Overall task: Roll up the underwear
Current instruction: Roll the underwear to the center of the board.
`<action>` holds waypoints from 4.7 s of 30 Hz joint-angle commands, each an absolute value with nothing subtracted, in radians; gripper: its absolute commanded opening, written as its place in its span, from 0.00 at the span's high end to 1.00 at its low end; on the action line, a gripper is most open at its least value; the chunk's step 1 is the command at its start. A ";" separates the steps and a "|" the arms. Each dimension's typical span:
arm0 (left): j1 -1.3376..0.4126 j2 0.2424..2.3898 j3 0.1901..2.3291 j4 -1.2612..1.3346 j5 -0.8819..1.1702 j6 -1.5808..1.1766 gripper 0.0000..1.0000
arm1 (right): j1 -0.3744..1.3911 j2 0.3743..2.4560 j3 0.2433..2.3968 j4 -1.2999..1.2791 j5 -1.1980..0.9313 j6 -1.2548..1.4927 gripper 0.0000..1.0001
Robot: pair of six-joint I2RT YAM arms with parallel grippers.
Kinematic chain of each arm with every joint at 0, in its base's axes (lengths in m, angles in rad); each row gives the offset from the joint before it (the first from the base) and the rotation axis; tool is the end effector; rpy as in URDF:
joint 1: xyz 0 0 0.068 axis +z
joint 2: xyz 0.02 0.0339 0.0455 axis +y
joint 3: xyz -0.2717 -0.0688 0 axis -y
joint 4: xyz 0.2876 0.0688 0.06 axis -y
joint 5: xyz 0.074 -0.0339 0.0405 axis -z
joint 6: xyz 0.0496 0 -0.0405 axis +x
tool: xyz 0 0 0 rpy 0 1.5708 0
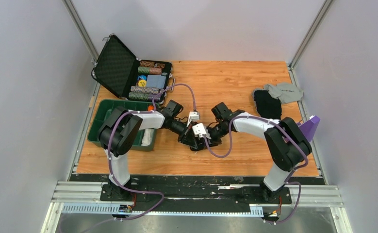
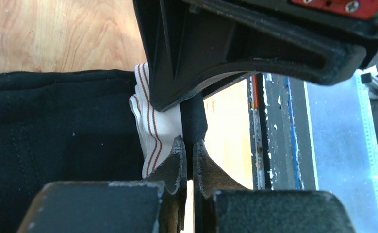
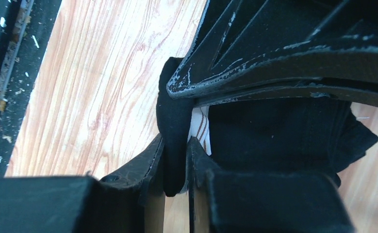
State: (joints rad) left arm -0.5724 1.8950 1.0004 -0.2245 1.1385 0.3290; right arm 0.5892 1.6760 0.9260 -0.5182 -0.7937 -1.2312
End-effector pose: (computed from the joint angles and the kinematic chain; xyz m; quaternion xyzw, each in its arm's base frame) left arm 0.2906 -0.2408 0.0990 0.4662 0.6864 -0.5443 0.1235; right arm 0.2566 0.2140 0.1277 -0.7557 0.5134 0.3187 0.2525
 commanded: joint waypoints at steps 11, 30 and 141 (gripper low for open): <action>-0.546 1.911 1.069 -0.520 1.049 0.082 1.00 | 0.538 1.850 1.191 -1.043 -0.771 -1.145 1.00; -0.424 2.189 1.324 -0.712 0.919 0.067 0.93 | 0.422 2.330 1.524 -1.323 -0.866 -0.964 1.00; -0.745 2.101 1.448 -0.983 0.778 1.211 1.00 | 0.125 0.835 0.561 -0.064 -0.844 -0.793 0.03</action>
State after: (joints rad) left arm -0.7563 2.0274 1.4471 -0.7887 0.7074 1.3159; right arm -0.0307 0.9939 0.8669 -0.3756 -0.8406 -0.6266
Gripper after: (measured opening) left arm 0.032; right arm 0.998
